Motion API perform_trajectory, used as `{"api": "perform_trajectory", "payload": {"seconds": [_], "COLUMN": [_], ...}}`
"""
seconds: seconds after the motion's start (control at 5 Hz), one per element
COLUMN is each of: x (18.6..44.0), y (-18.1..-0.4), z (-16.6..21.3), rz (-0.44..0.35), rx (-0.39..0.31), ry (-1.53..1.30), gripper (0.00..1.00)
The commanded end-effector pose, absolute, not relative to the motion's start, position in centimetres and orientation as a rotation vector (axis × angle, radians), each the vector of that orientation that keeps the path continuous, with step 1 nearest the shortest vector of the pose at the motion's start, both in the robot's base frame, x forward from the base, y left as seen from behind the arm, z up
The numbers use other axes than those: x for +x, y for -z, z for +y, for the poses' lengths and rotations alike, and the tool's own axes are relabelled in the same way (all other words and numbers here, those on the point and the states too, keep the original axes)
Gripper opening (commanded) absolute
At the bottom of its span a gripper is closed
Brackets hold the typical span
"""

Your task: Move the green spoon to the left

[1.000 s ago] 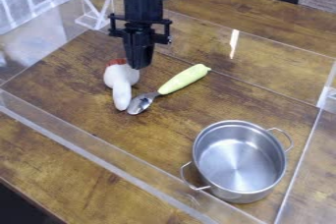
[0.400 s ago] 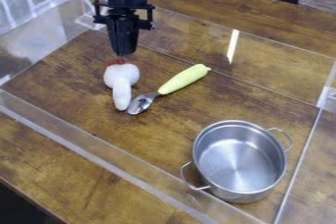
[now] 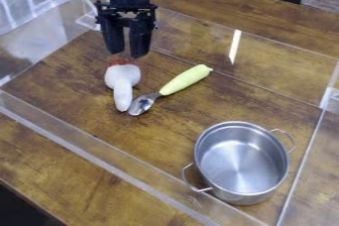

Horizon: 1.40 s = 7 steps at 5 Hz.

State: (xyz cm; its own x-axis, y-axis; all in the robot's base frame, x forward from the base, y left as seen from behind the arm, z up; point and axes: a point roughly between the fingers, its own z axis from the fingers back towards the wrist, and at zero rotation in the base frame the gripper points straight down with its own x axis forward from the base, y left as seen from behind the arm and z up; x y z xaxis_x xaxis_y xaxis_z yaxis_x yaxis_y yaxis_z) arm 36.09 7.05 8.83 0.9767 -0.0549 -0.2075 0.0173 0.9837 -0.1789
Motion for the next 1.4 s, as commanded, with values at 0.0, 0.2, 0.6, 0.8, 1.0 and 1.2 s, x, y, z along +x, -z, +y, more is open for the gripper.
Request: {"api": "perform_trajectory", "payload": {"seconds": [0.0,0.2,0.6,0.8,1.0,1.2], "x": [36.7,36.6,37.1,37.6,37.9,38.1], "y": [-10.8,-9.6,-8.1,-7.8,-7.8,-7.4], "z": [6.6,6.3,4.6,3.1,1.7,1.0], "rz": [0.147,0.174,0.195,0.184,0.176,0.178], "rx": [-0.157,-0.163,-0.171,-0.166,-0.165,-0.162], "ry": [0.056,0.057,0.081,0.108,0.130,0.138], "gripper": [1.00,1.00,1.00,1.00,1.00,1.00]}}
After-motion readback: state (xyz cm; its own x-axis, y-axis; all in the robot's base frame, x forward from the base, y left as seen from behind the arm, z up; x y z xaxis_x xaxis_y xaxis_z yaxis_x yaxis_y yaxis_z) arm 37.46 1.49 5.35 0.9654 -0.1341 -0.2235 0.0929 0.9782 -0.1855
